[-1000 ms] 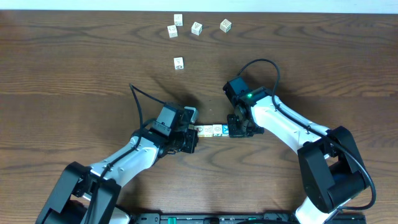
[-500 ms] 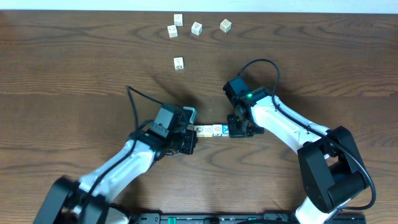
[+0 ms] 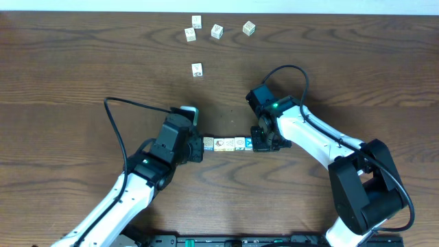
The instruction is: Lift 5 blocks
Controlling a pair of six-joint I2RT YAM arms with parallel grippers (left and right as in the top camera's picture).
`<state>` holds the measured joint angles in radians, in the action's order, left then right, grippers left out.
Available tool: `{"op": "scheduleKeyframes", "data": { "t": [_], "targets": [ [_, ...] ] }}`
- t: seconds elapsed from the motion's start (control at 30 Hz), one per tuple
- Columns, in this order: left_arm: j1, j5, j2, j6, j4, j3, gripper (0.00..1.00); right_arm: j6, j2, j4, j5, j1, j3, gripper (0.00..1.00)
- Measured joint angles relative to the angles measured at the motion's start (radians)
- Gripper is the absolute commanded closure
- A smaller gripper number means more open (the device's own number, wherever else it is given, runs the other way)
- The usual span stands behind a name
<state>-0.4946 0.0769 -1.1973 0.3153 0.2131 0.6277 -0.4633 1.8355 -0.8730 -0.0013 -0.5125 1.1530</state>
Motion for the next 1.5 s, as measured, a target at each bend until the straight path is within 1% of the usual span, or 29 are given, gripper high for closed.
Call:
{"op": "scheduleKeyframes", "data": {
  "t": [0.2, 0.33, 0.47, 0.77, 1.5],
  "targets": [
    [0.000, -0.055, -0.104, 0.010, -0.095, 0.000, 0.93, 0.000, 0.000, 0.002, -0.002, 0.000, 0.000, 0.99],
    [0.000, -0.062, -0.181, 0.015, -0.187, 0.000, 0.93, 0.000, 0.000, 0.002, -0.002, 0.000, 0.000, 0.99],
    [0.000, -0.062, -0.236, 0.021, -0.236, 0.000, 0.93, 0.000, 0.000, 0.003, -0.002, 0.000, 0.000, 0.99],
    [0.000, -0.056, -0.269, 0.025, -0.266, 0.000, 0.93, 0.000, 0.000, 0.003, -0.003, 0.000, 0.000, 0.99],
    [0.000, -0.031, -0.288, 0.055, -0.275, 0.000, 0.93, 0.000, 0.000, 0.003, -0.003, 0.000, 0.000, 0.99]
  ]
}}
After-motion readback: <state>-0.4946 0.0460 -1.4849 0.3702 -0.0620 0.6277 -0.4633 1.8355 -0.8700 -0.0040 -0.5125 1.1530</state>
